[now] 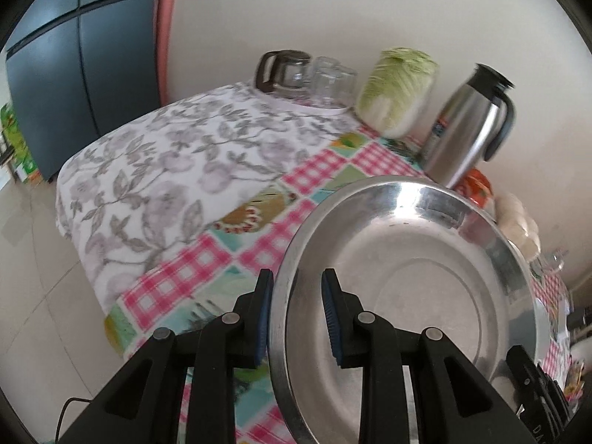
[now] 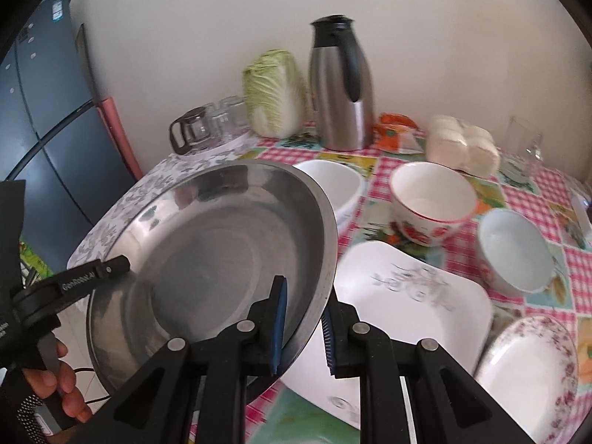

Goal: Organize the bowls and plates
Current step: 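Lift the steel basin with the left gripper and carry it across the table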

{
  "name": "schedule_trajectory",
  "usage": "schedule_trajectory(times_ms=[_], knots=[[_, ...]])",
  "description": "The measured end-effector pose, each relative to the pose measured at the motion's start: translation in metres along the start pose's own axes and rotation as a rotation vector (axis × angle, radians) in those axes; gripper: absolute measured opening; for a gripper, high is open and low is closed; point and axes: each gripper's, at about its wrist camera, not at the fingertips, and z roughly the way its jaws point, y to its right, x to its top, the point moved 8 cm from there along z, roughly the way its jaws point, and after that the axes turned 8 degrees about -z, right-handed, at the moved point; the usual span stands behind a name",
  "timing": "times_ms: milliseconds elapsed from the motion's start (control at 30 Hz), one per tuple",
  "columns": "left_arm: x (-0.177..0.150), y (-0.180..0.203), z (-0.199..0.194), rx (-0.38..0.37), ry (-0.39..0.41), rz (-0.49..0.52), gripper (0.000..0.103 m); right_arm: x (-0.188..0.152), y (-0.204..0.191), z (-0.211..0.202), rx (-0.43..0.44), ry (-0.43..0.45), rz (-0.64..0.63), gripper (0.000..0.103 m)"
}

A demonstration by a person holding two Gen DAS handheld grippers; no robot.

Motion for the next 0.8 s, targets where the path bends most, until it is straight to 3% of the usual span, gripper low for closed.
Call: schedule_trajectory(times_ms=[200,467,800], knots=[[-0.009,0.037,-0.01,-0.024,0.005,0.067,0.028,-0.01,0.037,-0.017,-0.02,0.005,0.085,0.02],[-0.024,0.095,-0.019,-0.112,-0.02,0.124,0.028,-0.018,0.088,-0.047,-0.071,0.038,0.2,0.02],[-0.058,0.141,-0.017,-0.206,-0.096,0.171,0.028,-0.039,0.139,-0.074,-0.144,0.046,0.27,0.02]])
